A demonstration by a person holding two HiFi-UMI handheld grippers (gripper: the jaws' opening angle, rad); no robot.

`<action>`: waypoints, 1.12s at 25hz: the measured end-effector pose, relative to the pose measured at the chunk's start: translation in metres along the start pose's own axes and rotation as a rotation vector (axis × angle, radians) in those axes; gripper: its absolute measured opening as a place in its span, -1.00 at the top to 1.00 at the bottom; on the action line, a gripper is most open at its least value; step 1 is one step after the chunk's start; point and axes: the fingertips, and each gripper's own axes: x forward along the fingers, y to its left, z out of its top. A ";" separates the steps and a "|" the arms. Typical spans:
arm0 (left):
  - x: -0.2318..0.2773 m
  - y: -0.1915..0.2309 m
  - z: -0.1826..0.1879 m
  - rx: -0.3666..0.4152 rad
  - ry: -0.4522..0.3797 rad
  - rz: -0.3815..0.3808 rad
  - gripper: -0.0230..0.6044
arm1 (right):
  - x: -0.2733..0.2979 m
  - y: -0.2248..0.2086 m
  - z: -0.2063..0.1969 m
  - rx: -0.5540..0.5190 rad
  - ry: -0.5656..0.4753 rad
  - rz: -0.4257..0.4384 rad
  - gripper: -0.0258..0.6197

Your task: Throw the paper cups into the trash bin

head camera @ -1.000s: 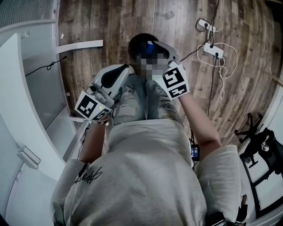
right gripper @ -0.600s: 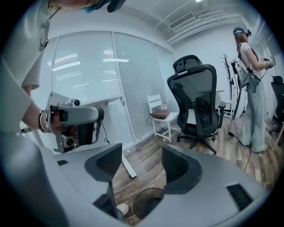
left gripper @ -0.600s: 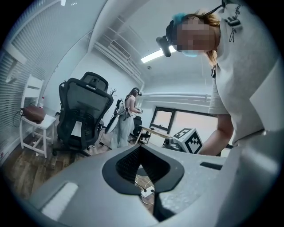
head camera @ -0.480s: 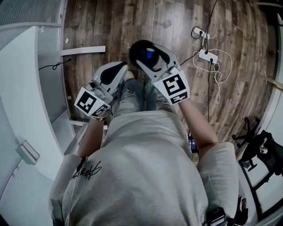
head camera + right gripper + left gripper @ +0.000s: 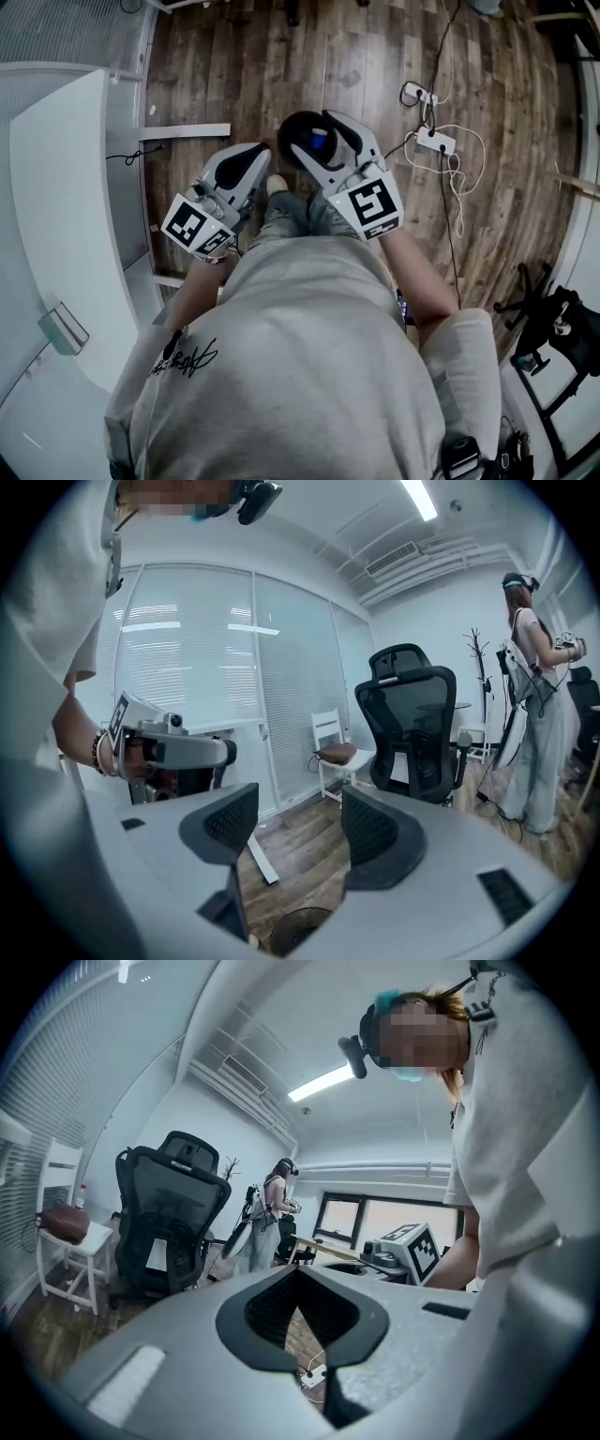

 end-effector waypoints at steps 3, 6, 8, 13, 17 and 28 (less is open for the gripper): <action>0.002 -0.004 0.013 0.021 -0.002 -0.014 0.92 | -0.008 0.006 0.015 -0.017 0.000 0.020 0.05; 0.005 -0.005 0.020 0.055 0.003 -0.030 0.92 | -0.010 0.010 0.033 -0.039 -0.020 0.043 0.06; 0.007 -0.006 0.025 0.069 0.006 -0.041 0.92 | -0.011 0.012 0.046 -0.054 -0.050 0.052 0.06; 0.010 -0.009 0.044 0.094 -0.013 -0.057 0.92 | -0.017 0.015 0.072 -0.063 -0.117 0.078 0.41; 0.011 -0.007 0.059 0.142 -0.022 -0.075 0.92 | -0.014 0.016 0.091 -0.097 -0.157 0.079 0.52; 0.002 -0.011 0.089 0.187 -0.063 -0.101 0.92 | -0.018 0.030 0.128 -0.125 -0.247 0.071 0.65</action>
